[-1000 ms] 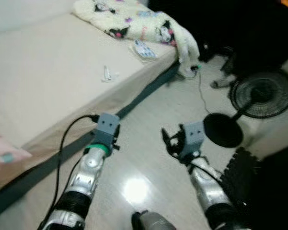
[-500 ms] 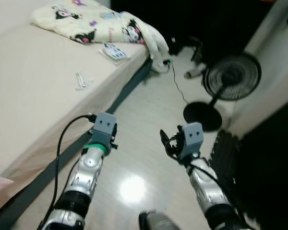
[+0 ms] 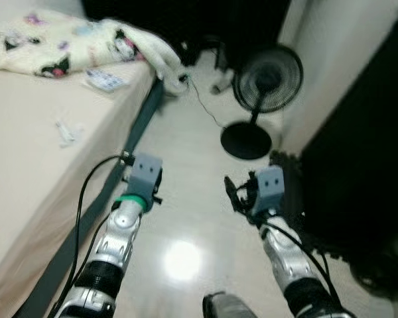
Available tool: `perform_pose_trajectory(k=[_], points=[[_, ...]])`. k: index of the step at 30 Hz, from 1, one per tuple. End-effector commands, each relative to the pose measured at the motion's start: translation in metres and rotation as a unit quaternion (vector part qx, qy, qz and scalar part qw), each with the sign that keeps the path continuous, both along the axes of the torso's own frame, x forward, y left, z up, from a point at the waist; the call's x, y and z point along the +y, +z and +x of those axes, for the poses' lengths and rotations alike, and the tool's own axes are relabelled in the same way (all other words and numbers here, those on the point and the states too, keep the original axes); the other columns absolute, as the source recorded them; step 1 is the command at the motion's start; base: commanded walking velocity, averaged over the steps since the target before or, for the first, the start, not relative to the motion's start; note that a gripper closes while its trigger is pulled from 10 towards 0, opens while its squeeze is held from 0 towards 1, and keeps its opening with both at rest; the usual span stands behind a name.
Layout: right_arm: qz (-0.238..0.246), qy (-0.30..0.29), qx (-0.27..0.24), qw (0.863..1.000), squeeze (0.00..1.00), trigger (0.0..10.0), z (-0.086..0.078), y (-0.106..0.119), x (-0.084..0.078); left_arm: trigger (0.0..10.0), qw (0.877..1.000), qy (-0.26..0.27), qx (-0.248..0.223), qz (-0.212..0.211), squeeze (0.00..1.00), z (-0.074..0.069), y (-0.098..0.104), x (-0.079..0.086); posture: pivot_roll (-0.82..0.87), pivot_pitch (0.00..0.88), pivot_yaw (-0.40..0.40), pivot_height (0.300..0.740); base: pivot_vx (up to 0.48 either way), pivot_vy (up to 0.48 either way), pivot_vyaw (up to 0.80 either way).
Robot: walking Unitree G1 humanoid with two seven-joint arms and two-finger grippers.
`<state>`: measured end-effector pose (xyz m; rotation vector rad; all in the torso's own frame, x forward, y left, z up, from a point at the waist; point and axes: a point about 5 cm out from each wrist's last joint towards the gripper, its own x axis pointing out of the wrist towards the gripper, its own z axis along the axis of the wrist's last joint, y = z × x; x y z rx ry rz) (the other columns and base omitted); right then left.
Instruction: Clean up the room
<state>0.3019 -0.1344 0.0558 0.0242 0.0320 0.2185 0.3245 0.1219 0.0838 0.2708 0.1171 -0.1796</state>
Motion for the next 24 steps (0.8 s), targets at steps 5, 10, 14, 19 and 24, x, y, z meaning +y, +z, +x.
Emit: perform_pose_trajectory(k=[5,10,14,19,24], points=[[0.003,0.005,0.000,1.000,0.00,10.0,-0.002,-0.002,0.004,10.0,1.000,0.001,0.005,0.006,0.00,-0.002,-0.004,0.001,-0.06,0.000,0.041,0.740,0.000,0.000,-0.79],[-0.013,0.012,-0.008,1.000,0.00,10.0,-0.002,0.000,0.004,10.0,1.000,0.000,0.006,0.005,0.00,-0.004,-0.006,-0.002,-0.06,0.000,0.034,0.740,0.000,0.000,-0.59],[-0.026,0.022,-0.011,0.999,0.00,10.0,0.000,0.000,0.005,10.0,1.000,-0.001,0.002,-0.004,0.00,-0.006,-0.006,-0.003,-0.06,0.000,0.021,0.740,0.000,0.000,0.00],[-0.027,0.026,-0.008,0.999,0.00,10.0,-0.001,-0.001,0.006,10.0,1.000,0.000,0.005,-0.001,0.00,-0.007,-0.009,-0.003,-0.06,0.000,0.015,0.740,0.000,0.000,0.00],[-0.032,0.036,0.011,0.999,0.00,10.0,-0.008,-0.012,0.008,10.0,1.000,0.000,0.016,0.007,0.00,-0.012,-0.016,-0.004,-0.06,0.000,0.009,0.740,0.000,0.000,0.00]])
